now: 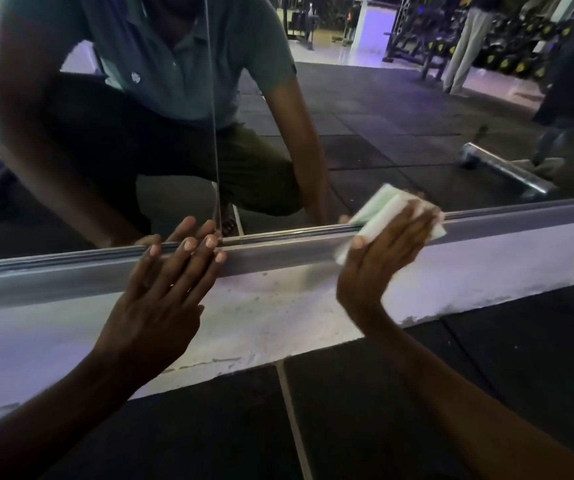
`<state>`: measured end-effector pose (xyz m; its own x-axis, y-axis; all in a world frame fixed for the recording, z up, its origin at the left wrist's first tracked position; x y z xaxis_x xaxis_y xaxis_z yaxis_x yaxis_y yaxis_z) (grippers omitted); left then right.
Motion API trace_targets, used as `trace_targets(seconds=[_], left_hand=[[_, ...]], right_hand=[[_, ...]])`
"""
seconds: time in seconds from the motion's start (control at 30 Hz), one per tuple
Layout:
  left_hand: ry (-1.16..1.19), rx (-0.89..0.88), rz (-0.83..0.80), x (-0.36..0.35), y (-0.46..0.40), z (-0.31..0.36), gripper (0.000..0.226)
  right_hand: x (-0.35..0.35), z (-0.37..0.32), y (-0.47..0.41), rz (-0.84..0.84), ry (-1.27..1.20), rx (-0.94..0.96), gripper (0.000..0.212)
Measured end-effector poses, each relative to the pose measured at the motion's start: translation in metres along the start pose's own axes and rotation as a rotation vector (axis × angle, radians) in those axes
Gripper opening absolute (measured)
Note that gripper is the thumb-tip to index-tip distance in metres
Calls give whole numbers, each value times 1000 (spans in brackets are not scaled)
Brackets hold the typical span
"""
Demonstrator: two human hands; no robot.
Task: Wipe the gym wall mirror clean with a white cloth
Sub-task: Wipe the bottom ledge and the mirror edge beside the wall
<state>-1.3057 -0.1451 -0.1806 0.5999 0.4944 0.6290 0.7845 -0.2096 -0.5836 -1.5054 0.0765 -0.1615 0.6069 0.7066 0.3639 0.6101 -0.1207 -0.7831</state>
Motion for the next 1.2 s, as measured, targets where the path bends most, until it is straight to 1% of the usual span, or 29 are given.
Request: trace_targets(seconds=[0.1, 0.17, 0.2, 0.23, 0.3, 0.33, 0.37, 0.4, 0.43, 0.47, 0.53, 0.6, 0.63, 0.67, 0.7, 0.77, 0.8, 0.83, 0.87, 0.93, 0.97, 1.0, 1.03, 1.07, 1.13, 1.17, 1.2], left_hand=[[-15, -10, -10, -2, -2, 1, 86], [13, -11, -9, 5, 0, 0, 84], [35, -8, -19, 7, 1, -1, 84], [46, -4, -30, 8, 5, -5, 84], [41, 11, -44, 9, 12, -12, 83], [27, 16, -50, 8, 16, -15, 82], [17, 19, -56, 8, 19, -17, 81], [15, 24, -60, 7, 22, -18, 80], [24, 30, -58, 6, 23, -19, 81], [40, 42, -51, 6, 23, -18, 81], [87, 69, -38, 6, 22, -16, 81], [116, 117, -26, 9, 27, -20, 81], [124, 158, -26, 10, 32, -27, 80], [130, 194, -29, 12, 38, -34, 80], [127, 215, -35, 12, 44, -40, 81], [95, 218, -55, 9, 52, -48, 83], [95, 226, -72, 6, 54, -49, 84], [113, 243, -82, 4, 52, -48, 86], [126, 257, -89, 2, 51, -46, 87], [120, 253, -95, 1, 52, -44, 88], [120, 246, -87, 4, 54, -45, 87], [134, 252, -65, 9, 57, -50, 86], [154, 280, -41, 15, 60, -57, 86], [167, 320, -23, 21, 64, -68, 88], [154, 369, -15, 29, 72, -88, 91], [134, 363, -31, 29, 77, -95, 91], [109, 337, -57, 28, 83, -100, 90]], right_hand=[[-19, -61, 48, -167, 104, 294, 77], [-21, -66, 53, -208, 137, 438, 76], [-19, -54, 45, -184, 157, 448, 74], [-15, -36, 33, -130, 165, 393, 72], [0, 10, 4, 10, 110, 139, 72], [5, 23, -3, 44, 53, 26, 73], [7, 20, -2, 47, 11, -31, 75], [5, 4, 4, 24, 4, -40, 76], [1, -19, 14, -17, 30, -9, 77], [-5, -44, 29, -78, 66, 69, 78], [-18, -95, 63, -225, 110, 328, 80], [-22, -112, 74, -278, 110, 531, 79], [-20, -108, 68, -265, 96, 571, 76], [-18, -94, 58, -240, 89, 563, 73], [-13, -76, 46, -207, 95, 497, 72], [-5, -49, 29, -161, 137, 279, 76], [-5, -52, 30, -162, 165, 203, 80], [-8, -67, 37, -180, 189, 195, 84], [-14, -90, 52, -212, 192, 256, 86], [-27, -141, 86, -278, 155, 505, 85], [-29, -157, 95, -292, 122, 605, 83], [-29, -161, 95, -282, 91, 660, 80], [-27, -156, 87, -251, 70, 663, 78], [-25, -144, 76, -213, 61, 606, 77], [-16, -105, 50, -131, 36, 377, 76], [-13, -91, 43, -105, 26, 271, 77], [-10, -88, 42, -97, 26, 206, 78]])
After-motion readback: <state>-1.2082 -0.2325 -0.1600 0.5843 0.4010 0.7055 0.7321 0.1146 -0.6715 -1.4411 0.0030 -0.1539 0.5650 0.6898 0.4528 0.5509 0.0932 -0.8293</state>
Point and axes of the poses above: each hand's wrist, its own y-axis away from the middle knuckle, its own x-axis out of the back of the hand, z = x × y, the point moved 9 cm from there along -y, towards the middle knuckle, and after that the axes turned 2 degrees about y, right-handed, at the moved point
